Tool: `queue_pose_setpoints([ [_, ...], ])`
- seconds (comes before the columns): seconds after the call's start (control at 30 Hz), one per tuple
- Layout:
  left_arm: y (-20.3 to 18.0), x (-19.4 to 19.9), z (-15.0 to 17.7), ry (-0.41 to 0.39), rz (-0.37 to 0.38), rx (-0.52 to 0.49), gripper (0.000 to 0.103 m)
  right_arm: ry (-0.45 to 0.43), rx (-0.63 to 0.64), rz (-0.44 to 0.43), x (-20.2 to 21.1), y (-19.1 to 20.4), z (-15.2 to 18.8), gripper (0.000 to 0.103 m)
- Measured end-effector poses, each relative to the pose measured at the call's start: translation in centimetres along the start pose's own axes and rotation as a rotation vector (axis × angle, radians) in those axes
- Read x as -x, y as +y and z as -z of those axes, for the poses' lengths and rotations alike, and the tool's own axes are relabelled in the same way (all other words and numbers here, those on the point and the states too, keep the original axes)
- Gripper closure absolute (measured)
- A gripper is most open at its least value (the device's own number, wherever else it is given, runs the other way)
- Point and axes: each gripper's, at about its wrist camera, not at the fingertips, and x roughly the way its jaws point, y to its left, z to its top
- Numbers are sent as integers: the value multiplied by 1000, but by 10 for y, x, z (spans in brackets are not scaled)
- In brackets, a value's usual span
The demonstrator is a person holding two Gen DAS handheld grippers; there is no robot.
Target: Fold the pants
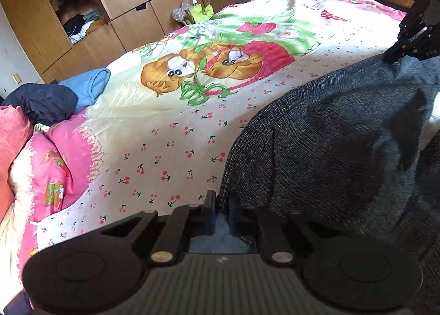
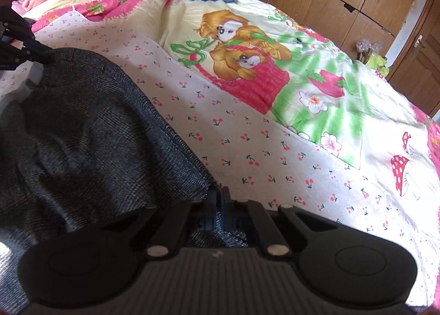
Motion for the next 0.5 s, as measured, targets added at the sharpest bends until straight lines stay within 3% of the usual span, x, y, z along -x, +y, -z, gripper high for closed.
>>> queue_pose_setpoints([
  [0.3, -39, 113, 40, -74, 33, -8, 80, -44, -34, 13, 150, 56, 55, 101],
  [0.5, -91, 141, 96, -1, 63, -45, 79, 78, -120, -46, 162, 106, 124, 100],
])
